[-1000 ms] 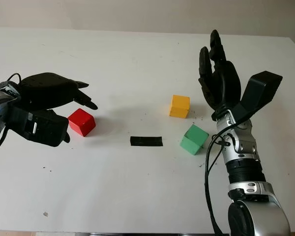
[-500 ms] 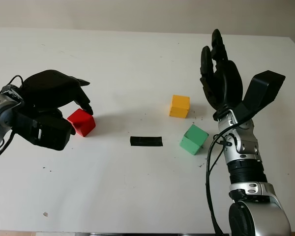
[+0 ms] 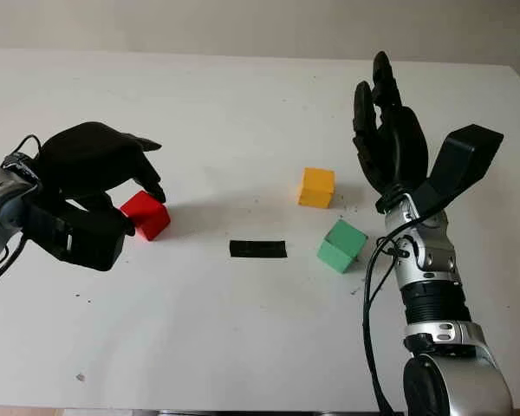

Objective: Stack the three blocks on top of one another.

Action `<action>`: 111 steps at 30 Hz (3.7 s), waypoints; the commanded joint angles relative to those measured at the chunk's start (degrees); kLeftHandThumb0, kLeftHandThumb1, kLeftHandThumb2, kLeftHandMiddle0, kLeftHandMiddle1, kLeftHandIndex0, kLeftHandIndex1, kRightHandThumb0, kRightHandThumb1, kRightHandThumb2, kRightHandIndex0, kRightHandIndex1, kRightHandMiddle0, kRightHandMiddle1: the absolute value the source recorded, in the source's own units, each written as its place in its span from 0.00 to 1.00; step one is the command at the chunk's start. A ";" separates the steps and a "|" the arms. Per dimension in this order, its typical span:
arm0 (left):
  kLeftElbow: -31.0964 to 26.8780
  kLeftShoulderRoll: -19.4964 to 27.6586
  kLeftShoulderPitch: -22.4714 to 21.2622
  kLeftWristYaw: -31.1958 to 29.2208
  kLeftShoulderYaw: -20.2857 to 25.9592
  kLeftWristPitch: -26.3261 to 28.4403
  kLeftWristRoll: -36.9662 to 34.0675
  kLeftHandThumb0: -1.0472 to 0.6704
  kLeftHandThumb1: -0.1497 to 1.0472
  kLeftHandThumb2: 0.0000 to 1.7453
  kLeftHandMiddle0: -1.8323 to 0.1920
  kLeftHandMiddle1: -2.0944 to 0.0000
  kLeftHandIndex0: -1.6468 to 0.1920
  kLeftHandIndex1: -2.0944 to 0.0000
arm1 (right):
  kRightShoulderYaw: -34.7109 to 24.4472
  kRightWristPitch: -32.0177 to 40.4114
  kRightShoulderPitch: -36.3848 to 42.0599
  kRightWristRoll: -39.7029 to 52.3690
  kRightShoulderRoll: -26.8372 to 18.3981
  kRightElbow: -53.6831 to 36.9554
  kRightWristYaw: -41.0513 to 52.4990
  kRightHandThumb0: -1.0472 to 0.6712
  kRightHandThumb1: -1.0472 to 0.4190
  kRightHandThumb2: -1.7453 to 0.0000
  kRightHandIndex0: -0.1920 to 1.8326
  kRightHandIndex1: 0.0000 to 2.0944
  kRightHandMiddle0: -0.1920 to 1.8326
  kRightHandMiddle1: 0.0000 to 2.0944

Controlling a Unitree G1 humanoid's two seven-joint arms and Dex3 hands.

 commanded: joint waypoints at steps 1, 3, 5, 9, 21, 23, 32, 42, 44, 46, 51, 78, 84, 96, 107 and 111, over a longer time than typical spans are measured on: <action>-2.60 -0.77 -2.72 -1.71 0.29 0.42 -1.55 0.31 0.75 0.03 0.71 0.97 0.27 0.93 | -0.12 -0.30 0.59 0.15 -0.50 -0.21 0.15 0.21 0.00 0.72 0.00 0.00 0.00 0.00; -3.41 -1.64 -4.30 -3.17 0.24 -0.06 -3.27 0.31 0.75 0.03 0.71 0.97 0.27 0.93 | 0.02 -0.22 0.58 -0.08 -0.60 -0.30 0.13 0.22 0.00 0.72 0.00 0.00 0.00 0.00; -3.29 -2.97 -6.76 -3.92 -0.41 -1.41 -4.19 0.31 0.74 0.03 0.70 0.97 0.26 0.92 | 0.15 -0.13 0.56 -0.23 -0.64 -0.44 0.20 0.22 0.00 0.72 0.00 0.00 0.00 0.00; -2.46 -5.79 -11.18 -5.69 -2.09 -3.38 -4.45 0.28 0.75 0.03 0.69 0.97 0.36 0.71 | 0.39 -0.42 0.65 -0.50 -0.64 -0.53 0.45 0.22 0.00 0.72 0.00 0.00 0.00 0.00; 4.24 -14.04 -19.14 -5.01 -9.04 -11.02 0.60 0.33 0.79 0.03 0.67 0.97 0.60 0.45 | 0.48 -0.46 1.44 -0.24 0.08 -1.24 -0.19 0.21 0.00 0.73 0.00 0.00 0.00 0.00; 4.70 -14.50 -19.45 -4.98 -9.39 -11.37 1.14 0.34 0.80 0.04 0.68 0.97 0.61 0.45 | 0.62 -0.44 1.55 -0.33 -0.13 -1.30 -0.06 0.22 0.00 0.73 0.00 0.00 0.00 0.00; 5.38 -17.08 -21.46 -8.25 -11.58 -11.42 1.95 0.32 0.84 0.03 0.69 0.98 0.62 0.49 | 0.61 -0.78 1.64 -0.07 -0.13 -1.10 0.40 0.22 0.00 0.72 0.00 0.00 0.00 0.00; 10.17 -18.49 -23.69 -4.62 -14.87 -16.79 6.77 0.34 0.85 0.03 0.70 0.98 0.63 0.49 | 0.74 -0.85 2.03 -0.22 0.17 -1.61 -0.06 0.22 0.00 0.72 0.00 0.00 0.00 0.00; 10.79 -18.79 -24.18 -5.00 -15.22 -17.25 6.85 0.34 0.86 0.03 0.70 0.98 0.64 0.49 | 0.74 -0.84 2.00 -0.06 0.17 -1.46 0.15 0.23 0.00 0.72 0.00 0.00 0.00 0.00; 11.34 -19.02 -24.49 -4.86 -15.55 -17.79 7.01 0.34 0.86 0.03 0.70 0.98 0.64 0.49 | 0.75 -0.89 1.97 0.01 0.17 -1.28 0.29 0.23 0.00 0.71 0.00 0.00 0.00 0.00; 13.54 -19.89 -25.16 -4.38 -16.22 -19.62 6.59 0.34 0.87 0.03 0.70 0.98 0.65 0.46 | 0.83 -0.54 2.08 0.07 0.27 -1.50 0.38 0.23 0.00 0.71 0.00 0.00 0.00 0.00; 13.54 -20.67 -24.13 2.29 -18.37 -24.33 11.26 0.27 0.88 0.03 0.78 0.98 0.65 0.51 | 1.19 -1.08 3.04 -0.03 0.11 -2.05 0.72 0.23 0.00 0.72 0.00 0.00 0.00 0.00; 13.66 -20.66 -24.22 2.75 -18.96 -24.00 12.59 0.27 0.89 0.03 0.79 0.98 0.66 0.50 | 1.27 -0.56 3.00 -0.13 0.00 -2.29 0.58 0.23 0.00 0.71 0.00 0.00 0.00 0.00; 13.81 -20.43 -24.19 1.45 -19.17 -23.97 11.42 0.18 0.90 0.03 0.87 0.98 0.69 0.79 | 1.16 -0.70 2.59 0.14 -0.15 -1.79 0.99 0.22 0.00 0.72 0.00 0.00 0.00 0.00; 9.55 -17.37 -22.93 -0.51 -17.48 -22.07 9.95 0.18 0.88 0.03 0.91 0.98 0.75 0.98 | 0.98 -0.90 2.73 0.31 0.10 -1.65 0.89 0.22 0.00 0.74 0.00 0.00 0.00 0.00; 6.96 -15.33 -21.36 -4.09 -15.23 -19.26 5.28 0.18 0.87 0.03 0.93 0.98 0.80 0.99 | 1.17 -0.44 2.89 0.14 0.12 -1.94 0.59 0.22 0.00 0.73 0.00 0.00 0.00 0.00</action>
